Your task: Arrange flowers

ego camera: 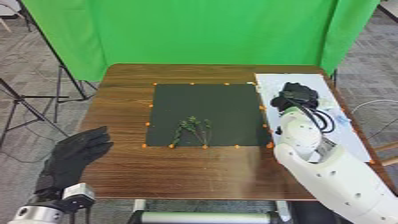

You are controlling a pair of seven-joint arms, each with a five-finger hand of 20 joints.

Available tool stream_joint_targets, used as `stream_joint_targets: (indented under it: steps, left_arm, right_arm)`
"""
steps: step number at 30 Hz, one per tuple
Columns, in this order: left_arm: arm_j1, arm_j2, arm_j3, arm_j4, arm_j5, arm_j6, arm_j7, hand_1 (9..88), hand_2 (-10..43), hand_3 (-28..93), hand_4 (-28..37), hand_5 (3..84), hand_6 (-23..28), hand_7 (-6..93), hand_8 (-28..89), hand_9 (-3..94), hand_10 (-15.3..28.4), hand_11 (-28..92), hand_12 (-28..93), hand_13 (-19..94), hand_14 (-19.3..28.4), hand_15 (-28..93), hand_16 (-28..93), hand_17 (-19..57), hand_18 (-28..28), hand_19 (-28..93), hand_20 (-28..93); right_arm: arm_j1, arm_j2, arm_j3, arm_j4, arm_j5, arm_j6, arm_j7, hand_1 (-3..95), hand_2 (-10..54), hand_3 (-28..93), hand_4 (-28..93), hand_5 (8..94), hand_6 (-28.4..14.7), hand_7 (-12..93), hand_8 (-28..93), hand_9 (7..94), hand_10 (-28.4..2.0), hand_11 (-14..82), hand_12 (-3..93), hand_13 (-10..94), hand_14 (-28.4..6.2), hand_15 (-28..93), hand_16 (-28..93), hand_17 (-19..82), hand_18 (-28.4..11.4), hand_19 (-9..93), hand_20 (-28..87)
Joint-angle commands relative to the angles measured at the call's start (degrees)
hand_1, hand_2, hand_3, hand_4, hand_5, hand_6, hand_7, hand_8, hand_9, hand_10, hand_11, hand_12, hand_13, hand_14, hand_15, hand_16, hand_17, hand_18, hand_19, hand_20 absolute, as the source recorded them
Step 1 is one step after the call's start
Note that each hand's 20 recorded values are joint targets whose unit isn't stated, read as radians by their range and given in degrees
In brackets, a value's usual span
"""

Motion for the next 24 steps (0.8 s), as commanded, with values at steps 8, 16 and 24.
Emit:
stream_joint_targets:
  steps: [8,16,24]
  left_arm:
    - [-0.55,1.78,1.69,0.77,-0.86,0.45,2.08,27.9,4.9,79,-16.5,45.2,13.6,17.1,-10,37.9,21.9,34,9,25,28.4,64,-14,-9.0,23.0,61,12]
    - [-0.89,1.63,1.75,0.69,-0.71,0.27,1.98,28.0,4.9,79,-16.5,45.2,13.6,17.1,-10,37.9,21.9,34,9,25,28.4,64,-14,-9.0,23.0,61,12]
    - [-1.7,1.25,1.96,1.0,-0.39,-0.22,1.56,28.0,5.0,79,-16.5,45.2,13.6,17.1,-10,37.8,22.0,34,9,25,28.4,63,-14,-9.0,23.0,61,12]
  right_arm:
    - [2.53,-1.11,-2.17,6.83,-0.46,-1.59,2.11,30.3,-4.4,75,-25,59.1,-11.5,38,-13,64.3,-23.6,30.0,18.6,58,-20.6,75,18,33,-28.4,93,-5]
    - [3.53,-2.85,-4.38,8.73,-2.05,-3.28,1.14,30.2,-4.4,75,-25,59.5,-11.8,38,-13,64.5,-23.8,30.7,18.8,59,-20.5,75,18,33,-28.4,93,-4]
    - [2.89,-3.64,-4.14,9.97,-1.47,-5.23,1.78,30.3,-4.4,75,-25,60.1,-11.8,38,-13,64.8,-23.8,31.1,18.8,59,-20.1,75,18,33,-28.4,93,-4]
